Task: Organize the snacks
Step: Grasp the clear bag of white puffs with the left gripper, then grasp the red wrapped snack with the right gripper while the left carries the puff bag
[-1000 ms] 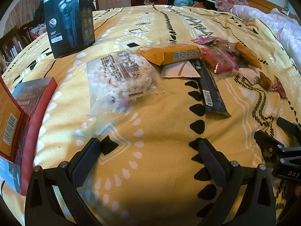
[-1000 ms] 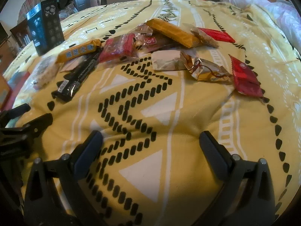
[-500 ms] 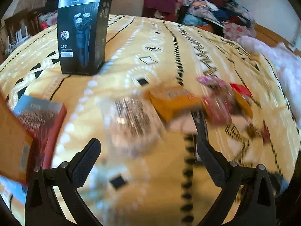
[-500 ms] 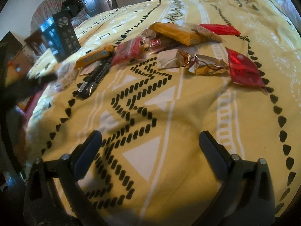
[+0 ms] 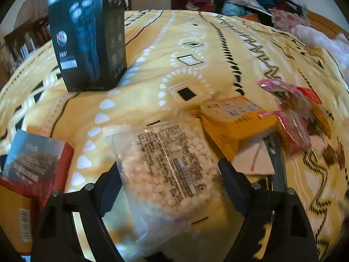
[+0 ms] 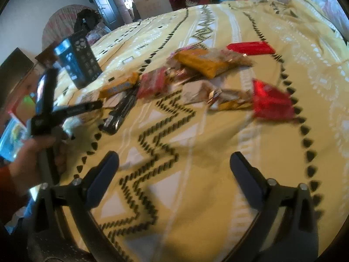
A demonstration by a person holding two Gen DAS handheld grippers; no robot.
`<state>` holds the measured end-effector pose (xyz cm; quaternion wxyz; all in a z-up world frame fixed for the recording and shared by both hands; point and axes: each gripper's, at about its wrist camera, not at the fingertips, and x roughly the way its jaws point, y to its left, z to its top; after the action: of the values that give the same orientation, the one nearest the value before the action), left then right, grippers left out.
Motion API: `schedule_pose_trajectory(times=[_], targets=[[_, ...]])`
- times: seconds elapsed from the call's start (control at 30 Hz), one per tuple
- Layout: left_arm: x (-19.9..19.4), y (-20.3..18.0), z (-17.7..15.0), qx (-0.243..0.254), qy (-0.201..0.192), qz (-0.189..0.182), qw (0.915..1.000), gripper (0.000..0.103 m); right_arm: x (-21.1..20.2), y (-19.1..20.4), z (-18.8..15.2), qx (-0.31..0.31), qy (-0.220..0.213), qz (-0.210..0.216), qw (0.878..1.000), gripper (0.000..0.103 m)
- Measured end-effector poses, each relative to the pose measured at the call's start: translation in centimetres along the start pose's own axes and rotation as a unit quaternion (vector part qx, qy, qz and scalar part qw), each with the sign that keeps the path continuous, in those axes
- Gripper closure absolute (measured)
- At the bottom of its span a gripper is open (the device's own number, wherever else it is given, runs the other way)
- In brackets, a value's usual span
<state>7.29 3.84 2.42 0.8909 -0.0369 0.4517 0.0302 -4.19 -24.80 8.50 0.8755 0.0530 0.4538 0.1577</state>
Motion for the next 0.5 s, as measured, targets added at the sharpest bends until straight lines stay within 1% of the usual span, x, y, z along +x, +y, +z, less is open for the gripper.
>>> schedule_pose_trajectory(times=[0.03,0.1,0.13,0.17,0.23,0.3,0.37,0.4,0.47,0.5], targets=[[-0.5,0.0,-0.2,0.005,-0.004,-0.005,1.0,0.021,-0.8,-1.0,0.6,0.003,-0.014,-0.015,1.0,0.011],[-1.9,-0.1,-0.9,0.012,-0.013,-0.011,0.9998,0.021,-1.8,-3.0,1.5,0.023,-0.041,-0.053,0.998,0.011],[-2.6,0.0,-1.2,0.011,-0.016,-0.017,0.9997,0.021,-2.1,-4.5,1.9,0.042,-0.049,-0.065,0.996,0.01],[-3.3,0.0,-1.5,0.008,-0.019,-0.027,0.9994,0.021,-1.9,-6.4,2.5,0.067,-0.048,-0.074,0.994,0.01],[-5.0,0.0,-2.1,0.005,-0.026,-0.05,0.9984,0.021,-1.1,-8.8,3.3,0.092,-0.042,-0.084,0.991,0.01],[-6.5,-0.5,-2.6,0.009,-0.032,-0.071,0.9969,0.021,0.1,-10.1,4.1,0.103,-0.029,-0.078,0.991,0.01],[-7.5,-0.9,-2.7,0.012,-0.034,-0.087,0.9955,0.021,1.4,-10.9,4.5,0.111,-0.012,-0.051,0.992,0.01],[-7.8,-1.2,-2.7,0.013,-0.035,-0.094,0.9949,0.021,2.0,-11.1,4.6,0.115,-0.005,-0.044,0.992,0.01],[-8.2,-1.6,-2.8,0.016,-0.033,-0.105,0.9937,0.021,3.0,-11.3,4.1,0.114,0.005,-0.048,0.992,0.011],[-8.4,-1.7,-2.9,0.018,-0.033,-0.105,0.9937,0.021,3.1,-11.2,4.0,0.109,0.004,-0.052,0.993,0.015]])
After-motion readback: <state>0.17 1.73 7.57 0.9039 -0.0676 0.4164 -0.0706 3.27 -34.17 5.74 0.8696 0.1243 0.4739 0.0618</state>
